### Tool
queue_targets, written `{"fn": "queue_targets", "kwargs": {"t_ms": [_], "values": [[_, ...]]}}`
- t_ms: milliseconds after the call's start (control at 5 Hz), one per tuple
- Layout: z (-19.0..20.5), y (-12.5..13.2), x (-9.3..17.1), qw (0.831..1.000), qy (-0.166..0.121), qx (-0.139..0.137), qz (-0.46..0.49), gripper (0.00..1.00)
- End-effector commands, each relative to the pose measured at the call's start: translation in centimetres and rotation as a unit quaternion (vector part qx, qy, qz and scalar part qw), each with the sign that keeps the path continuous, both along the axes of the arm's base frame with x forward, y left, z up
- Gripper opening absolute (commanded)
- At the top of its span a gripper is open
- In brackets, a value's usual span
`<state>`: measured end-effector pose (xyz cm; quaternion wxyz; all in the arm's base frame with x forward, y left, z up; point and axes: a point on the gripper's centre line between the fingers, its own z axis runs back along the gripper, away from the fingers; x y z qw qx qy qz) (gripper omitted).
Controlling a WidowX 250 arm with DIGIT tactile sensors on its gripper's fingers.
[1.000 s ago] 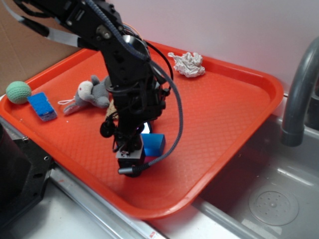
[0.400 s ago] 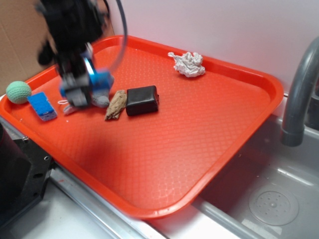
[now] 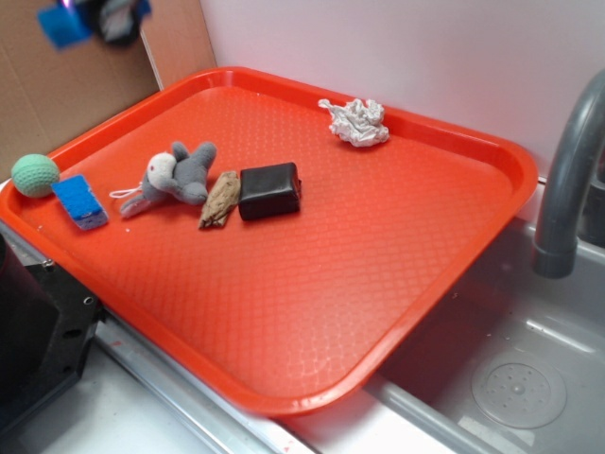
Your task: Grab the blue block.
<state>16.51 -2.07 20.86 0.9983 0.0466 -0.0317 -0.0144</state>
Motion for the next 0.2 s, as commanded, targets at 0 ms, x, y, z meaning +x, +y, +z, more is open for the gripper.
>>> {"fn": "queue_targets", "kwargs": {"t_ms": [0], "values": [[1.52,-0.82,-0.36,0.988,-0.024,-0.010,0.151,0.00]]}}
